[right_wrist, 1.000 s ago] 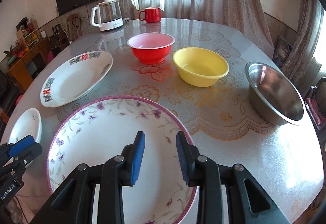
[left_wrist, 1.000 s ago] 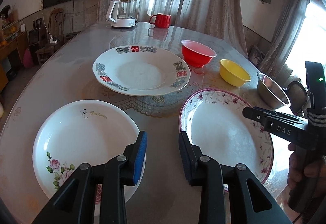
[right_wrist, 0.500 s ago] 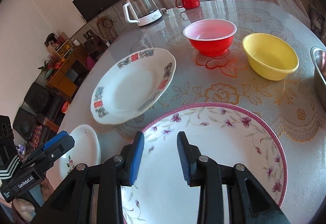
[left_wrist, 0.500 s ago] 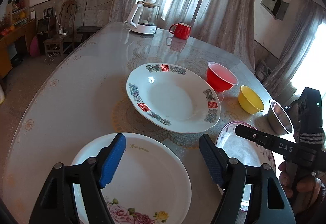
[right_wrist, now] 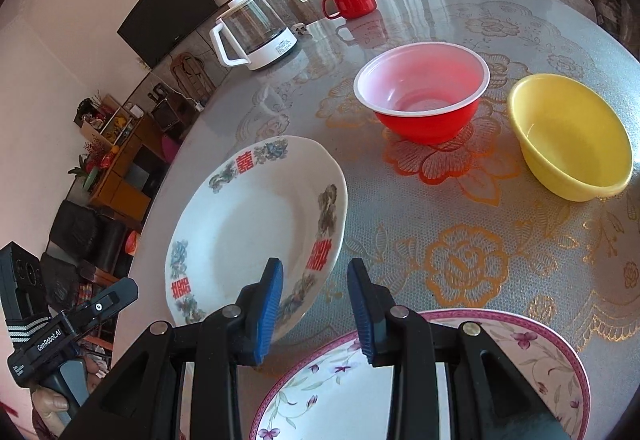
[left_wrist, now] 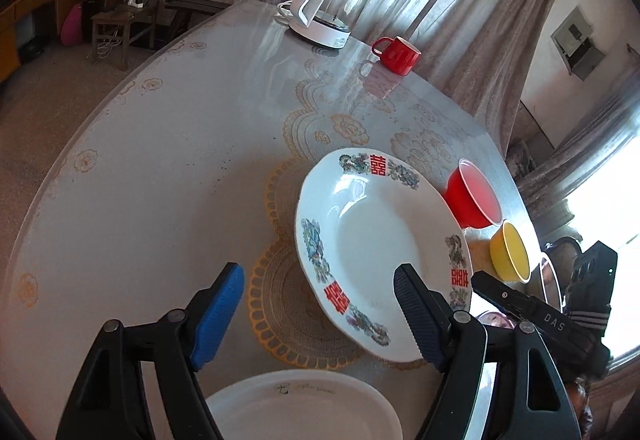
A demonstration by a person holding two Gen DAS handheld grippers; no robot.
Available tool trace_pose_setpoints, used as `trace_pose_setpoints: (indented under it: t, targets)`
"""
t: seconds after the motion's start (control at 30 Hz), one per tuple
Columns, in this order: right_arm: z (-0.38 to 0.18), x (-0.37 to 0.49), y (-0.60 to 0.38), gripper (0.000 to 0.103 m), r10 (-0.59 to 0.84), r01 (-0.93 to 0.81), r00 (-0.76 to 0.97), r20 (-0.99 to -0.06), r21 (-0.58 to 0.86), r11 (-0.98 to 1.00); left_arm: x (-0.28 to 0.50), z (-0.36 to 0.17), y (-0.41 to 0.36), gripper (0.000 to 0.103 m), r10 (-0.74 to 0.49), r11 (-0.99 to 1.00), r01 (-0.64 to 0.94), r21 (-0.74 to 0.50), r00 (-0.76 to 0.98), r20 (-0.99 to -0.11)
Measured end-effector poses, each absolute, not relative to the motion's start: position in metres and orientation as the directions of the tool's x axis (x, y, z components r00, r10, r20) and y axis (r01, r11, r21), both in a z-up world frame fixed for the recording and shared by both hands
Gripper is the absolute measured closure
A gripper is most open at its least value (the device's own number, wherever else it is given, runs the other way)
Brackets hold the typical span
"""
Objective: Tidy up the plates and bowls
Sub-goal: 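Grasp the rim of the red-character white plate with the right gripper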
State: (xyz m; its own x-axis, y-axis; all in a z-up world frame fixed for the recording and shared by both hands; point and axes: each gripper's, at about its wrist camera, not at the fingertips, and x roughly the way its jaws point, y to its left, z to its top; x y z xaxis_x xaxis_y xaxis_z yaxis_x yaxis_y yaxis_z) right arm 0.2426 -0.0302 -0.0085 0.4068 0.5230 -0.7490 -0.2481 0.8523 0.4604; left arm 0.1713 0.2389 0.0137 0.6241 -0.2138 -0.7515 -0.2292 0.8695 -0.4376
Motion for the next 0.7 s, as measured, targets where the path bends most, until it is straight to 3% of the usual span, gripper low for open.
trace_pose_setpoints:
  t: [0.1, 0.2, 0.27, 0.37, 0.4, 0.47, 0.53, 0.6, 0.7]
  targets:
    - [-0.015, 0.255, -0.032, 0.07, 0.545, -0.221, 0.39, -0.743, 0.498, 0.838, 0.187, 0.01, 0.244, 0.025, -0.231, 0.864, -0.222, -0.453, 0.624, -0.747]
    - [-0.022, 0.265, -0.032, 0.07, 0.556, -0.2, 0.381, -0.739, 0.522, 0.829, 0.202, 0.004, 0.252, 0.015, -0.235, 0.856, -0.246, -0.454, 0.597, -0.767]
    - [-0.026, 0.27, -0.029, 0.07, 0.57, -0.195, 0.363, -0.737, 0.538, 0.82, 0.212, -0.001, 0.255, 0.015, -0.28, 0.841, -0.239, -0.486, 0.575, -0.769]
    - [-0.03, 0.274, -0.025, 0.073, 0.568, -0.199, 0.357, -0.742, 0.533, 0.822, 0.222, -0.002, 0.255, 0.015, -0.251, 0.852, -0.254, -0.457, 0.568, -0.784]
    - [-0.031, 0.275, -0.023, 0.078, 0.564, -0.205, 0.359, -0.744, 0.527, 0.825, 0.226, -0.003, 0.256, 0.017, -0.241, 0.852, -0.263, -0.452, 0.57, -0.786]
    - [-0.033, 0.277, -0.018, 0.086, 0.549, -0.214, 0.359, -0.755, 0.506, 0.836, 0.231, -0.006, 0.258, 0.03, -0.229, 0.849, -0.285, -0.446, 0.562, -0.795]
    - [-0.036, 0.279, -0.016, 0.088, 0.552, -0.222, 0.354, -0.755, 0.505, 0.834, 0.24, -0.013, 0.256, 0.058, -0.253, 0.85, -0.278, -0.448, 0.53, -0.809]
    - [-0.039, 0.282, -0.016, 0.088, 0.562, -0.221, 0.344, -0.752, 0.517, 0.827, 0.245, -0.018, 0.252, 0.073, -0.272, 0.858, -0.251, -0.448, 0.518, -0.811]
    - [-0.04, 0.283, -0.016, 0.088, 0.57, -0.232, 0.329, -0.752, 0.521, 0.821, 0.246, -0.018, 0.248, 0.076, -0.248, 0.869, -0.251, -0.427, 0.525, -0.814]
